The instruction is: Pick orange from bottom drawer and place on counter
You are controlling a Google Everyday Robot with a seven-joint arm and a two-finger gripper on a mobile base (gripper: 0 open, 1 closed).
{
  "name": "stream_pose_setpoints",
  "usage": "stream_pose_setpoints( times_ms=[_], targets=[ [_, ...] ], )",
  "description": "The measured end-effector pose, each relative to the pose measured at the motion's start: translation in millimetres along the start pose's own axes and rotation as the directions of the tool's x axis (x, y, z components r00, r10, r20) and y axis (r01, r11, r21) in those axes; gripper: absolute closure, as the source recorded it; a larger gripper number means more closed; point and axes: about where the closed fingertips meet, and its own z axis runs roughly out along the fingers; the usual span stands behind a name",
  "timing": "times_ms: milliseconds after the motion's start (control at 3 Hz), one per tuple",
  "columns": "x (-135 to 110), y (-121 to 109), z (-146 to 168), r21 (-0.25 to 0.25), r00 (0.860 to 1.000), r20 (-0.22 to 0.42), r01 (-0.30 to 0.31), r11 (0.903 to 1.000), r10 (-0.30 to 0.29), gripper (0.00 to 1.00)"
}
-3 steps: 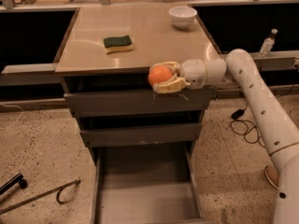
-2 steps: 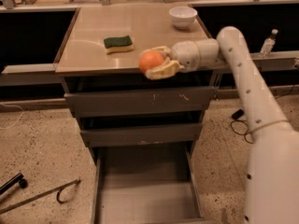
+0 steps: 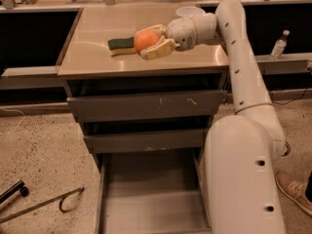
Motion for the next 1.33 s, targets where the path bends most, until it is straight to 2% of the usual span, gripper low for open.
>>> stream_pose_setpoints(
  times_ms=[333, 667, 1000, 1333],
  targets=[
    [-17.8, -20.4, -14.8, 0.096, 0.999, -0.015, 0.043, 0.9944, -0.041, 1.0],
    [-17.8, -20.4, -14.8, 0.096, 0.999, -0.015, 0.043, 0.9944, -0.041, 1.0],
    [-26.0, -29.8, -19.8, 0.138, 0.997, -0.058, 0.068, 0.9881, -0.06, 1.0],
    [-32.7, -53.0, -58.2, 0.304, 0.991, -0.13, 0.063, 0.9506, -0.024, 1.0]
  ],
)
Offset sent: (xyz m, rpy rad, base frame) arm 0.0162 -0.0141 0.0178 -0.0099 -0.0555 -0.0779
